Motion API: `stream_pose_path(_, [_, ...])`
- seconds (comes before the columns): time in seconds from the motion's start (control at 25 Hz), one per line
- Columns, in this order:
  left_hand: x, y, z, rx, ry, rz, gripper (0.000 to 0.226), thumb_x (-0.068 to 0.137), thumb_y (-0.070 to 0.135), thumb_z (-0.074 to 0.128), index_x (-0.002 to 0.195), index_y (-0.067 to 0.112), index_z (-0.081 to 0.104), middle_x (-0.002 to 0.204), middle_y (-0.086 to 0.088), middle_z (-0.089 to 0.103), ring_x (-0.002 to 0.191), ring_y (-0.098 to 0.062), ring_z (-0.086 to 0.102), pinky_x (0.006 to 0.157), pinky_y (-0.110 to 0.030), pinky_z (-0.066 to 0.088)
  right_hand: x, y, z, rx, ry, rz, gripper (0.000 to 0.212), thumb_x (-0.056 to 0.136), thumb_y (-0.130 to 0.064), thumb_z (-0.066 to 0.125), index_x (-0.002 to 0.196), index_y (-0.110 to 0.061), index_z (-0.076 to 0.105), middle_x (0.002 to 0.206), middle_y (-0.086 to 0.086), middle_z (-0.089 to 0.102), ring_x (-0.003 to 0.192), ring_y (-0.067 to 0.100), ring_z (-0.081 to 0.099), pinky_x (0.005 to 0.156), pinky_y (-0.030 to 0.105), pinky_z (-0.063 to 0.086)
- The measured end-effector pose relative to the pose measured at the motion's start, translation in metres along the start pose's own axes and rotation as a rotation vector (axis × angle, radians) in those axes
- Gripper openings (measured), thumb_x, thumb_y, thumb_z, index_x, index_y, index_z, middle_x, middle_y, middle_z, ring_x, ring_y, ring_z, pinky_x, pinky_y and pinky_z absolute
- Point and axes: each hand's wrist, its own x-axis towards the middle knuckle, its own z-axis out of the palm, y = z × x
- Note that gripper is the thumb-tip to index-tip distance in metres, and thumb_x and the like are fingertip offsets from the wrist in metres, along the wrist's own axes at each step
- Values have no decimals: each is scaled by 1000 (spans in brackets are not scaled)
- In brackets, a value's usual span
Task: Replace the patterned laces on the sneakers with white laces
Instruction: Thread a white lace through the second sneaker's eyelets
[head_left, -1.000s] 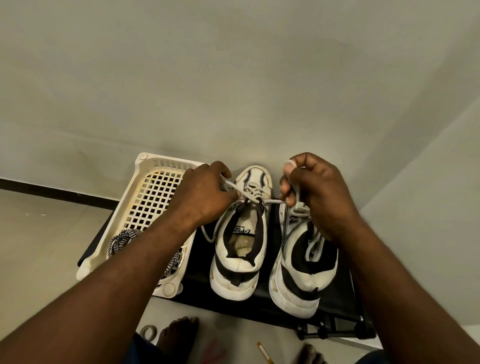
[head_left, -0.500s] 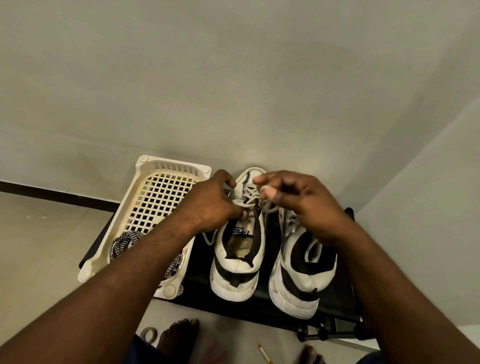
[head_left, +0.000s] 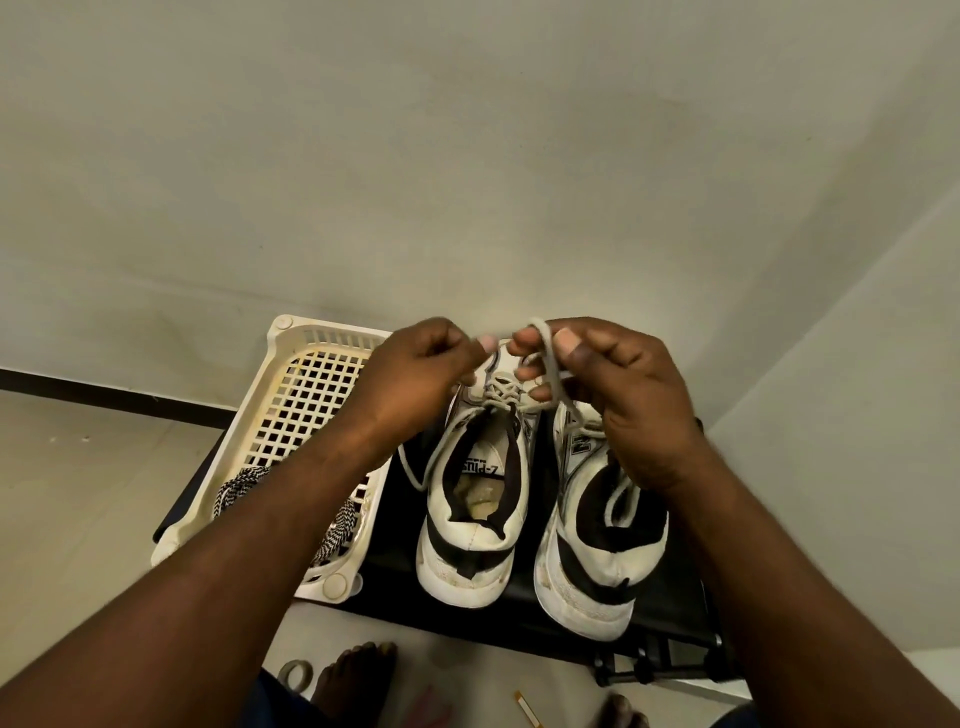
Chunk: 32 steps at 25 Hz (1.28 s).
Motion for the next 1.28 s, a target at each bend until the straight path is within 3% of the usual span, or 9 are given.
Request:
stream_pose_path(0.08, [-4,11,1,-363,-136,-74,46,95,58,60,95,13,70,85,-12,74,78,-24,69,79,-37,55,1,3,6,-209,17,-99,20,101,-8,63,114,-10,78,111,1,77,105,18,72,84,34,61])
stream_pose_path(0.16, [-7,12,3,-463,-269,-69,50,92,60,61,104,12,71,91,-16,73,84,-29,70,79,-36,58,1,7,10,-384,80,-172,15,94,-10,75,105,-16,82,102,-7,76,100,16,72,79,26,57])
stream_pose_path(0.36, [-4,7,-1,-310,-253,-31,21,93,24,73,105,7,73,71,-5,62,56,-17,53,61,-29,52,5,11,11,-444,246,-62,5,92,-23,78,90,-28,79,86,-13,73,78,6,68,68,17,50])
stream_pose_path(0.52, [-1,3,-15,-51,-141,-65,16,97,26,70,94,13,80,65,4,61,50,-6,46,49,-21,38,11,16,-2,-431,397,164,8,99,-27,69,96,-34,66,81,-8,73,72,11,68,70,36,60])
stream_pose_path(0.68, [0,-2,-15,106,-104,-42,15,94,32,75,84,22,81,70,6,73,64,-10,64,68,-31,51,6,20,2,-695,142,144,20,92,-44,74,110,-36,68,100,-15,69,90,1,64,76,29,54])
stream_pose_path(0.8, [-3,0,-5,127,-137,-22,16,93,34,75,83,23,81,75,4,77,74,-13,73,75,-35,56,5,24,16,-712,-100,76,9,95,-36,73,104,-32,75,95,-15,71,90,5,65,82,38,56])
stream_pose_path(1.0, [0,-2,-11,202,-79,-22,18,94,34,75,80,23,79,62,14,69,54,6,57,66,-24,41,16,30,-4,-980,146,96,15,101,-35,63,103,-31,77,81,-13,70,80,14,66,74,34,52])
stream_pose_path(1.16, [-1,-2,-11,224,-100,13,21,92,37,76,76,24,79,67,8,73,61,1,62,66,-25,47,11,32,5,-987,35,109,30,92,-38,73,122,-34,73,113,-8,73,107,19,63,94,41,51])
stream_pose_path(1.28, [-3,1,-2,240,-147,50,25,92,39,75,75,22,79,65,8,72,59,2,60,64,-23,44,6,26,26,-877,-54,-46,32,90,-36,75,122,-37,71,107,-13,73,102,13,60,90,40,51])
